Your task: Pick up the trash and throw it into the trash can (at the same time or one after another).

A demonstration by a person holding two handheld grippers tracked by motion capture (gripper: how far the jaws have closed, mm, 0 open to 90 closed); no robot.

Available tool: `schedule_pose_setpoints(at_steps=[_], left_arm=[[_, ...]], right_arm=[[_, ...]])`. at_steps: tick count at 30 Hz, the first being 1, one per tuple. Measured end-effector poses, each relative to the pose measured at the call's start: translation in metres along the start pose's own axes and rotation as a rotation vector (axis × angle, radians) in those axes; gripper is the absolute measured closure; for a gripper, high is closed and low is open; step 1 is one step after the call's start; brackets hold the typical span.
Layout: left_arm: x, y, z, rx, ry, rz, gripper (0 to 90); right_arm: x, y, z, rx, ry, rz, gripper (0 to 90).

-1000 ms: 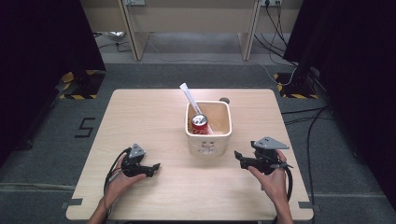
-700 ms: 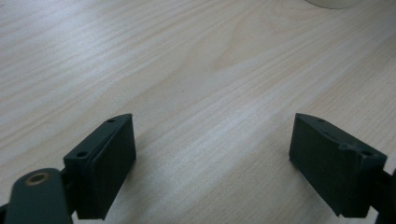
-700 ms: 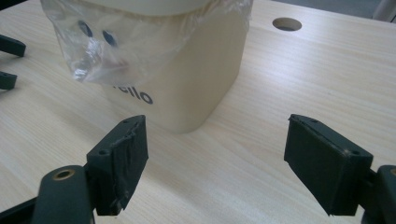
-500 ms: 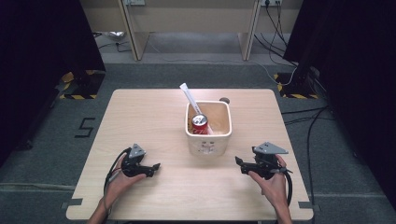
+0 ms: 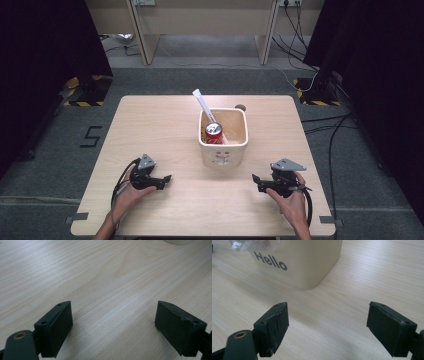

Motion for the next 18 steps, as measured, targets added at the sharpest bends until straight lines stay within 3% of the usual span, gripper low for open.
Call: schedule_pose_setpoints(at_steps=[3,18], left_arm=[[0.0,0.0,0.0,0.0,0.0,0.0,14.1],[0.0,0.0,0.0,0.001,0.0,-0.001,14.0]], right_arm=[[0.003,-0.006,0.0,-0.025,-0.024,-0.026,17.8],[0.009,-0.023,-0.003,-0.019,-0.025,-0.07,17.9]])
Point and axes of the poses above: each handheld gripper's, and its own axes: x roughly forward along the jaws, y roughly out of its top, z roughly to its right, the point moved 8 cm from there along x, roughly forward along the jaws, and after that the axes turned 1 degree about -z, right-handed, at the moved point
